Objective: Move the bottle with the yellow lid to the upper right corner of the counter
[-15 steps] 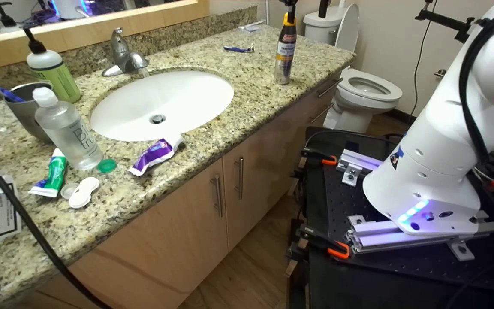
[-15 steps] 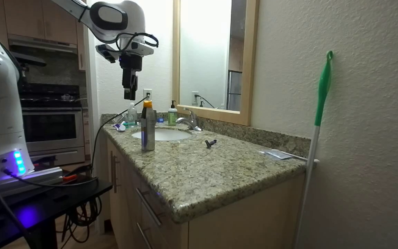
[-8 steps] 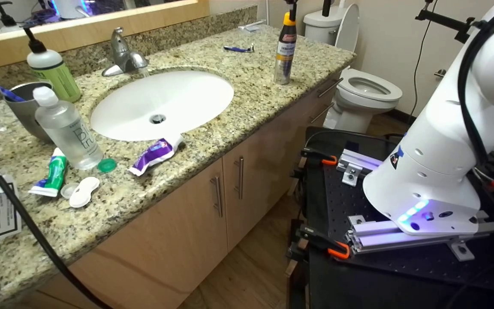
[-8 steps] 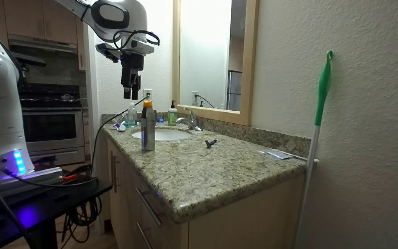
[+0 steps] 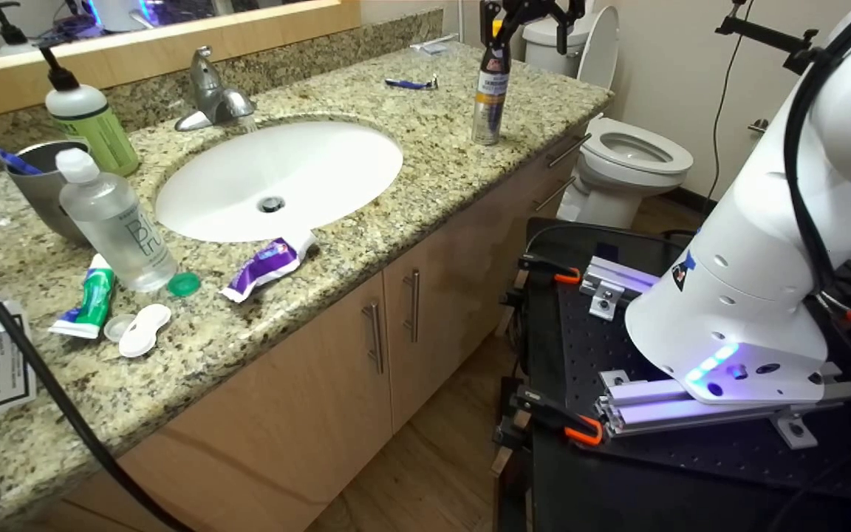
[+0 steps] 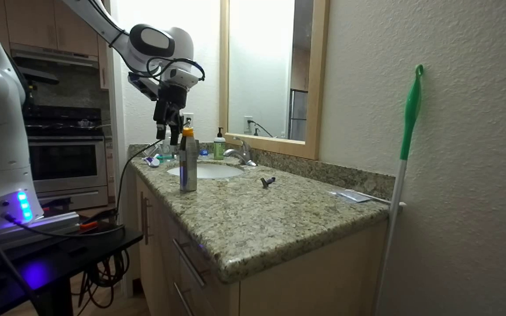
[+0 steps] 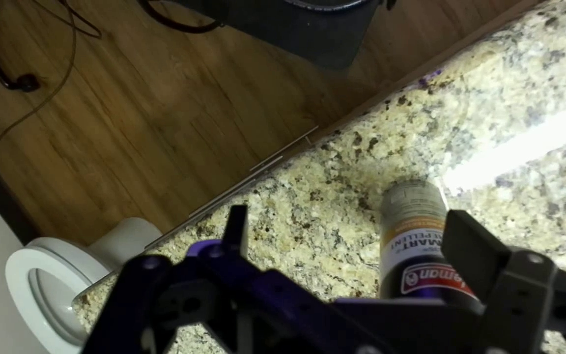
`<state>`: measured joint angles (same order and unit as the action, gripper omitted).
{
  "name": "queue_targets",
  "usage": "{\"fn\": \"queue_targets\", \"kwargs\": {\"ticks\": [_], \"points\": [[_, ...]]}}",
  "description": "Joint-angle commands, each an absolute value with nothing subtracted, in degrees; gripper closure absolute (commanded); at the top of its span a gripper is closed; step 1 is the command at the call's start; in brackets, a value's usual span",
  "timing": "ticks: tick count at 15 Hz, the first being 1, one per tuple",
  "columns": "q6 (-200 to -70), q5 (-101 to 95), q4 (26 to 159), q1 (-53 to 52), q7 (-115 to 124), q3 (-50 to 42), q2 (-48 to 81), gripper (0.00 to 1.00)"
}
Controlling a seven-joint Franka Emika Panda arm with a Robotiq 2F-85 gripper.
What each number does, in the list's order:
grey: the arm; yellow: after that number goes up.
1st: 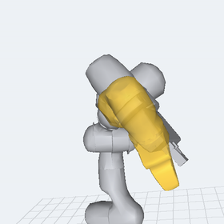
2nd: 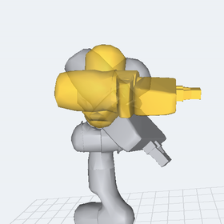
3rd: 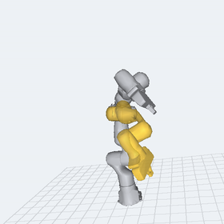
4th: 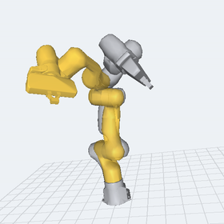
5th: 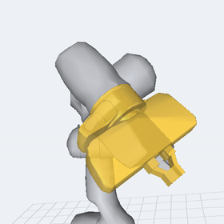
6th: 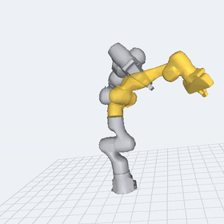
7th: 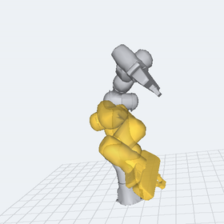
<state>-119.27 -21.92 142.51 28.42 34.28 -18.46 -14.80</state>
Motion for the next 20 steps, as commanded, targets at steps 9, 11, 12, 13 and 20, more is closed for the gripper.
{"fn": "queue_targets", "kwargs": {"ticks": [9, 11, 12, 13, 20], "points": [[-123.72, -21.25, 142.41, 29.92, 35.06, -19.11, -20.31, 0.0], [-123.79, -21.19, 142.49, 30.21, 35.01, -19.13, -21.13, 0.0], [-123.81, -21.19, 142.51, 30.23, 35.01, -19.13, -21.16, 0.0], [-125.44, -20.9, 142.79, 30.08, 35.58, -19.18, -20.78, 0.0], [-131.23, -18.34, 142.67, 29.84, 36.89, -18.52, -18.83, 0.0]]}}
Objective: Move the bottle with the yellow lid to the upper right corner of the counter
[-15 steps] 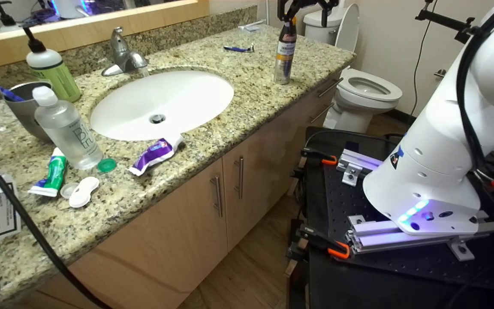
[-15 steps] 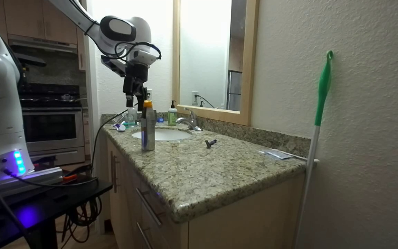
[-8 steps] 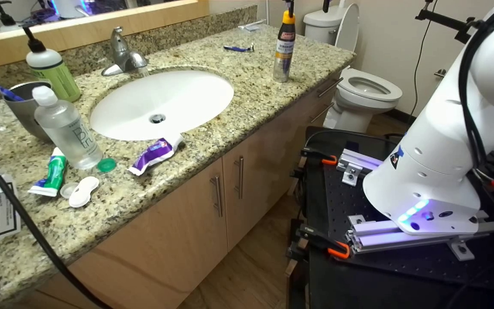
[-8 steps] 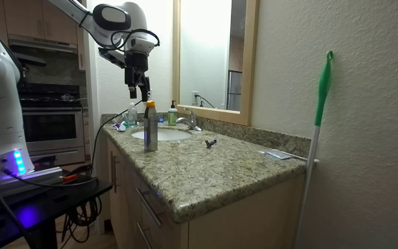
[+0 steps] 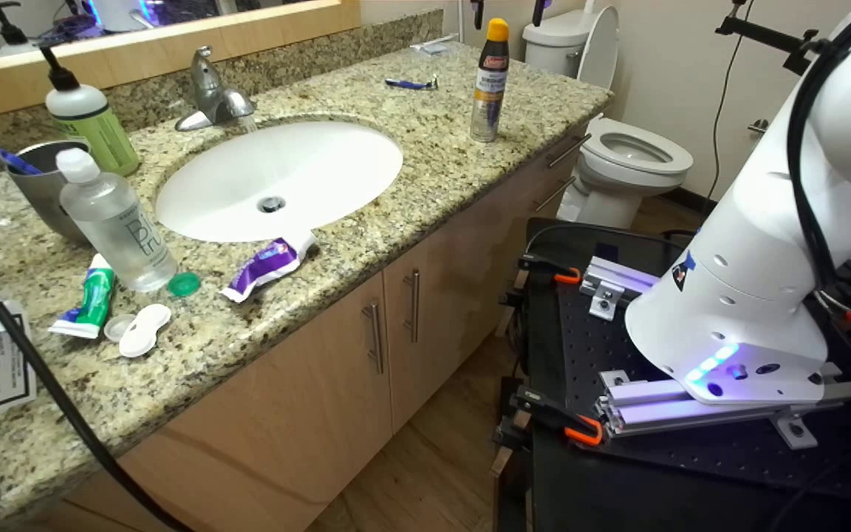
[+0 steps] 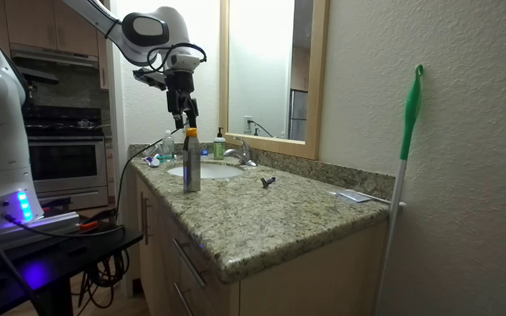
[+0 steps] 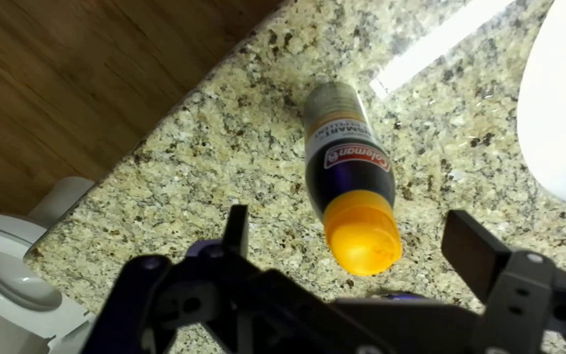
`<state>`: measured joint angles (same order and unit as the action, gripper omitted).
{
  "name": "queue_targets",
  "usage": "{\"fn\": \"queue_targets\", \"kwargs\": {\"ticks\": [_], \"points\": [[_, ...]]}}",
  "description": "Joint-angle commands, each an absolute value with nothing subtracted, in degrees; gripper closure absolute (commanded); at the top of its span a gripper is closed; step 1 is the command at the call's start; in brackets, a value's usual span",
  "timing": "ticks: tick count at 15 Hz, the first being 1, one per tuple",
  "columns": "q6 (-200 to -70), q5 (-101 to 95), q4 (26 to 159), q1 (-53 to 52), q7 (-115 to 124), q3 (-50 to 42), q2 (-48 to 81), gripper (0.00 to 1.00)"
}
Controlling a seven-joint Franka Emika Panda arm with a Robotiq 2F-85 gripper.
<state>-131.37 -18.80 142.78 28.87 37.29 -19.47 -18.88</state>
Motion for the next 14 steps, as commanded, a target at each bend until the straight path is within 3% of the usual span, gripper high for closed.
{"fn": "queue_targets", "kwargs": {"ticks": [1, 13, 14], "points": [[-131.91, -18.21, 142.68, 29.75, 37.24, -18.46, -18.2, 0.0], [-132.08, -19.82, 142.63, 29.64, 39.61, -18.94, -14.43, 0.0], [-132.5, -19.92, 142.55, 29.66, 39.42, -19.0, -14.44, 0.25]]}}
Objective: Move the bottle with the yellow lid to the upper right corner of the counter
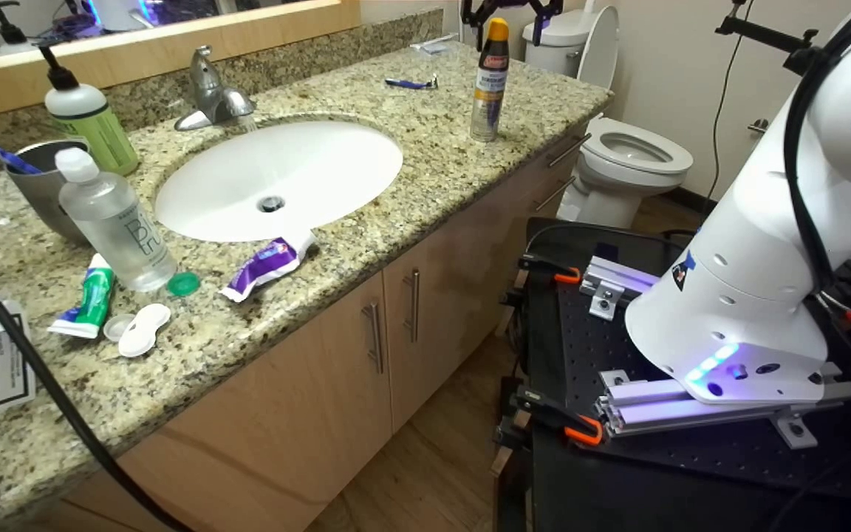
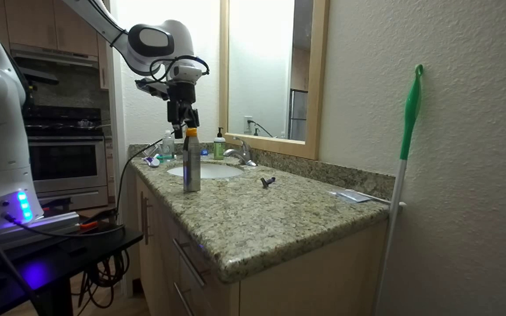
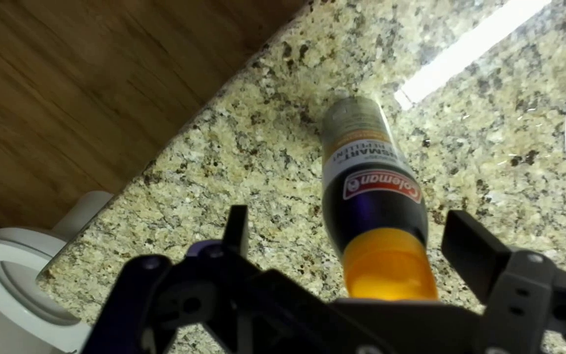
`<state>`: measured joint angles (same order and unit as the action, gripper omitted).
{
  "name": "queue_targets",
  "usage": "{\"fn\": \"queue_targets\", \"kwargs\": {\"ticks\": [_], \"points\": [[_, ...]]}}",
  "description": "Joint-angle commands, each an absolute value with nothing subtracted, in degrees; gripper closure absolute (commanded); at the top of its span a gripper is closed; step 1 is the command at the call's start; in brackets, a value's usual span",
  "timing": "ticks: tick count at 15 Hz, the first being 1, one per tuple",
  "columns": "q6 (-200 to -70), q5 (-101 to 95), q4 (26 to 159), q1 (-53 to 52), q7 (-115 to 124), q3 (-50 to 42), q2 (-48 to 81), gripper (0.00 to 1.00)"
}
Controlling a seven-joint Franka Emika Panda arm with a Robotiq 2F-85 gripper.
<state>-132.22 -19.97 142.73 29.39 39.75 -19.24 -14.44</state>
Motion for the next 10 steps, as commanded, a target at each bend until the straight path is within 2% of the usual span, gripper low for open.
{"fn": "queue_targets", "kwargs": {"ticks": [1, 8, 10], "points": [[-132.69, -20.42, 142.43, 29.87, 39.8, -18.93, -14.47, 0.26], [-133.35, -21.47, 141.83, 30.03, 39.47, -18.91, -14.39, 0.77], [-133.49, -21.6, 141.92, 29.97, 39.49, -18.9, -14.4, 0.81]]}}
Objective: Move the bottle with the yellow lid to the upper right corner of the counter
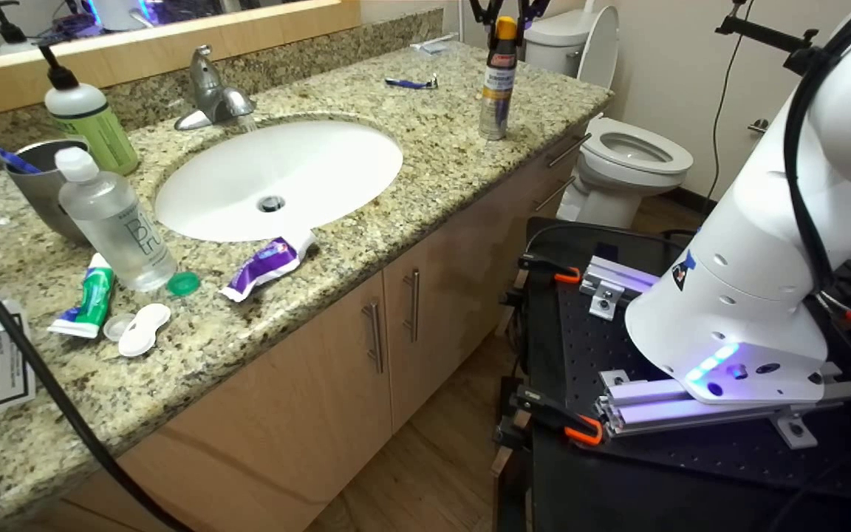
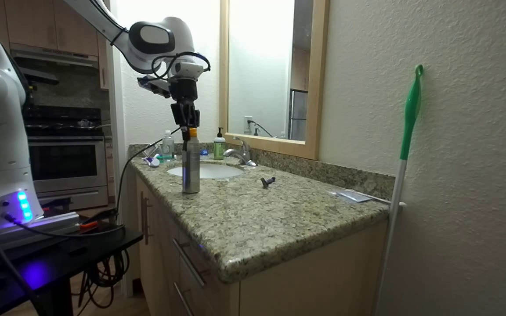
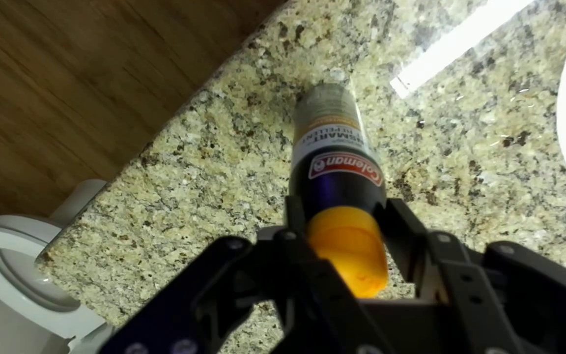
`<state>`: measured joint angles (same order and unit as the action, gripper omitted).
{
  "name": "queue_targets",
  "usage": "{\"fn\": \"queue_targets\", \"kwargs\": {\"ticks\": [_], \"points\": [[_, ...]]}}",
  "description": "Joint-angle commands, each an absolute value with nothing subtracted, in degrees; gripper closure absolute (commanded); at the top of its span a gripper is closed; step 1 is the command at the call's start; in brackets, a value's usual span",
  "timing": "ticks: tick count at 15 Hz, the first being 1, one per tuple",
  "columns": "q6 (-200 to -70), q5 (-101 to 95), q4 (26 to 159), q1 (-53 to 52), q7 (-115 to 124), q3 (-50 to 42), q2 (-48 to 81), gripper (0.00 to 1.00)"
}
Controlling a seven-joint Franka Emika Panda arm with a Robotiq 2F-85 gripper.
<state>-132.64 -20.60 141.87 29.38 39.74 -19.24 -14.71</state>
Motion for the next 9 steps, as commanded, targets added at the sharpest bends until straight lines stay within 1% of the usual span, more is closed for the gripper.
{"fn": "queue_targets", "kwargs": {"ticks": [1, 3, 6, 9], "points": [[-133.5, -21.57, 141.91, 29.91, 39.47, -18.89, -14.36, 0.81], [-132.78, -19.89, 141.68, 29.41, 38.39, -19.16, -14.48, 0.81], [-129.54, -10.59, 138.39, 28.18, 32.08, -21.14, -16.8, 0.81], [-125.59, -5.53, 130.36, 28.95, 26.67, -22.25, -17.92, 0.81]]}}
